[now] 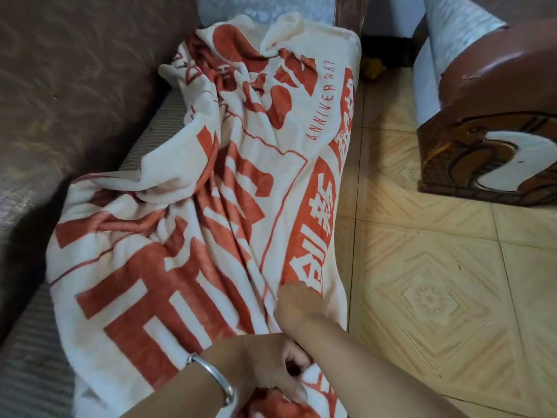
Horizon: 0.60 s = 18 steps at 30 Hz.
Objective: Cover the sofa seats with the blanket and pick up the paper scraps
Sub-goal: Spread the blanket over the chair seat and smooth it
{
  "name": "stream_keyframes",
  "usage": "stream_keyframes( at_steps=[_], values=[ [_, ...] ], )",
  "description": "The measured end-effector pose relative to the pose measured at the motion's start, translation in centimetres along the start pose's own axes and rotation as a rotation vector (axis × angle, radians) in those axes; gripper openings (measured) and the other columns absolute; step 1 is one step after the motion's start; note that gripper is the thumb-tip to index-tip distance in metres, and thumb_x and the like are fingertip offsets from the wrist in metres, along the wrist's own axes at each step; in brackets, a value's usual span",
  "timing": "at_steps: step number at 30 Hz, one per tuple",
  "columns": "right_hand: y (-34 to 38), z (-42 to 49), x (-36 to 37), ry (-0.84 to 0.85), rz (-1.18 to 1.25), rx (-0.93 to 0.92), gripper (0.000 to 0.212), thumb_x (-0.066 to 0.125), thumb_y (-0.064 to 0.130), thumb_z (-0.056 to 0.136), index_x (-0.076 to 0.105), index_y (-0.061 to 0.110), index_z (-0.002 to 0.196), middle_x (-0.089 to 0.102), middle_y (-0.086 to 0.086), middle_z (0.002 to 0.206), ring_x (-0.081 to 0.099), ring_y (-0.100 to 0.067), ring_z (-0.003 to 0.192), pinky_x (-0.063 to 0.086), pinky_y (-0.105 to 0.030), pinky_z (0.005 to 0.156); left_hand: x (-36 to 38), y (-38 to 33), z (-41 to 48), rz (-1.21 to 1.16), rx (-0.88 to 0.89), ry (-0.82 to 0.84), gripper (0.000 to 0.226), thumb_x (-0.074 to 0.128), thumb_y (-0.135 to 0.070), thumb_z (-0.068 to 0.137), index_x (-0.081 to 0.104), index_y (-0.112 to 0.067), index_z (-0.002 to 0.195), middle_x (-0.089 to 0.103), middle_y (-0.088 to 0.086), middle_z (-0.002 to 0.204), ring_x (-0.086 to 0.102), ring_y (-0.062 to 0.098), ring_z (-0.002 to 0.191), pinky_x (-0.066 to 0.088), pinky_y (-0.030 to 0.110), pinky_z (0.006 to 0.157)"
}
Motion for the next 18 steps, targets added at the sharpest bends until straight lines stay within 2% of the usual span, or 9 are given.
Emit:
stream_keyframes(
  at_steps=[2, 3, 5, 7, 9, 12, 14, 16, 18],
  values=[
    [-0.6, 0.1, -0.1, 0.022, -0.078, 0.009, 0.029, 0.041, 0.007, 0.095, 0.057, 0.007, 0.12, 0.057, -0.01, 0.126, 0.057, -0.027, 0.114, 0.046, -0.03, 0.085, 0.5, 0.2, 0.5, -0.004, 0.002, -0.027, 0.003, 0.068, -0.01, 0.08, 0.067, -0.008, 0.077, 0.054, -0.028, 0.053, 0.047, -0.014, 0.054, 0.037, 0.011, 0.068],
    [-0.8, 0.0, -0.3, 0.033, -0.122, 0.014, 0.032, 0.04, 0.005, 0.095, 0.056, 0.006, 0.122, 0.056, -0.01, 0.128, 0.056, -0.028, 0.117, 0.046, -0.031, 0.089, 0.5, 0.6, 0.7, -0.012, -0.006, -0.038, 0.011, 0.067, -0.01, 0.081, 0.069, -0.007, 0.091, 0.055, -0.034, 0.056, 0.048, -0.019, 0.058, 0.038, 0.008, 0.071],
    [-1.1, 0.1, -0.4, 0.054, -0.179, 0.012, 0.035, 0.041, 0.003, 0.094, 0.053, 0.006, 0.127, 0.052, -0.01, 0.133, 0.052, -0.028, 0.122, 0.045, -0.033, 0.095, 0.2, 0.4, 0.4, -0.06, 0.004, -0.065, 0.024, 0.065, -0.012, 0.084, 0.069, -0.012, 0.108, 0.06, -0.032, 0.071, 0.053, -0.02, 0.068, 0.04, 0.005, 0.079],
    [-1.1, -0.1, -0.2, 0.102, -0.226, 0.017, 0.039, 0.044, 0.004, 0.094, 0.049, 0.006, 0.132, 0.048, -0.01, 0.138, 0.048, -0.029, 0.127, 0.043, -0.035, 0.099, -1.6, 0.4, -0.3, 0.008, 0.012, -0.182, 0.025, 0.058, -0.008, 0.084, 0.071, -0.013, 0.105, 0.066, -0.021, 0.079, 0.06, -0.013, 0.069, 0.042, 0.003, 0.072],
    [-1.1, -0.2, 0.0, 0.15, -0.27, 0.017, 0.04, 0.044, 0.005, 0.094, 0.048, 0.007, 0.134, 0.047, -0.009, 0.138, 0.047, -0.029, 0.127, 0.043, -0.037, 0.1, -4.7, 0.5, -1.7, 0.161, 0.016, -0.424, 0.035, 0.046, 0.002, 0.079, 0.072, -0.009, 0.098, 0.073, -0.003, 0.089, 0.068, 0.002, 0.079, 0.043, 0.003, 0.069],
    [-1.1, 0.1, -0.2, 0.151, -0.302, 0.041, 0.039, 0.045, 0.004, 0.092, 0.051, 0.008, 0.13, 0.049, -0.008, 0.136, 0.05, -0.029, 0.124, 0.046, -0.038, 0.098, -9.0, 0.8, -4.9, 0.376, 0.156, -0.801, 0.05, 0.038, 0.001, 0.065, 0.061, -0.021, 0.102, 0.065, 0.001, 0.102, 0.062, 0.017, 0.096, 0.048, 0.022, 0.086],
    [-1.0, 0.4, -1.1, 0.06, -0.228, 0.065, 0.038, 0.045, 0.003, 0.091, 0.052, 0.008, 0.128, 0.051, -0.008, 0.134, 0.051, -0.029, 0.123, 0.047, -0.037, 0.096, -10.0, 2.2, -6.2, 0.716, 0.063, -0.869, 0.059, 0.05, -0.002, 0.057, 0.051, -0.033, 0.108, 0.059, -0.005, 0.108, 0.058, 0.017, 0.1, 0.049, 0.033, 0.087],
    [-0.3, 0.8, -2.2, -0.077, -0.063, 0.077, 0.032, 0.048, 0.01, 0.092, 0.053, 0.009, 0.124, 0.055, -0.008, 0.129, 0.054, -0.027, 0.119, 0.046, -0.033, 0.092, -10.9, 3.2, -6.7, 1.009, -0.092, -0.882, 0.06, 0.073, -0.011, 0.049, 0.061, -0.034, 0.103, 0.061, -0.008, 0.103, 0.062, 0.016, 0.096, 0.05, 0.04, 0.085],
    [0.5, 0.9, -2.5, -0.153, 0.05, 0.069, 0.034, 0.051, 0.022, 0.092, 0.049, 0.008, 0.123, 0.055, -0.009, 0.126, 0.055, -0.029, 0.117, 0.046, -0.034, 0.09, -11.1, 2.1, -6.6, 1.166, -0.051, -0.912, 0.039, 0.074, -0.018, 0.048, 0.069, -0.032, 0.084, 0.063, -0.01, 0.084, 0.065, 0.015, 0.082, 0.046, 0.039, 0.087]
  ],
)
Point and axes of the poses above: each hand's wrist, its own z-axis towards the middle knuckle, its own x-axis out of the palm, y = z × x, the point moved 8 cm from there along z, towards the middle knuckle
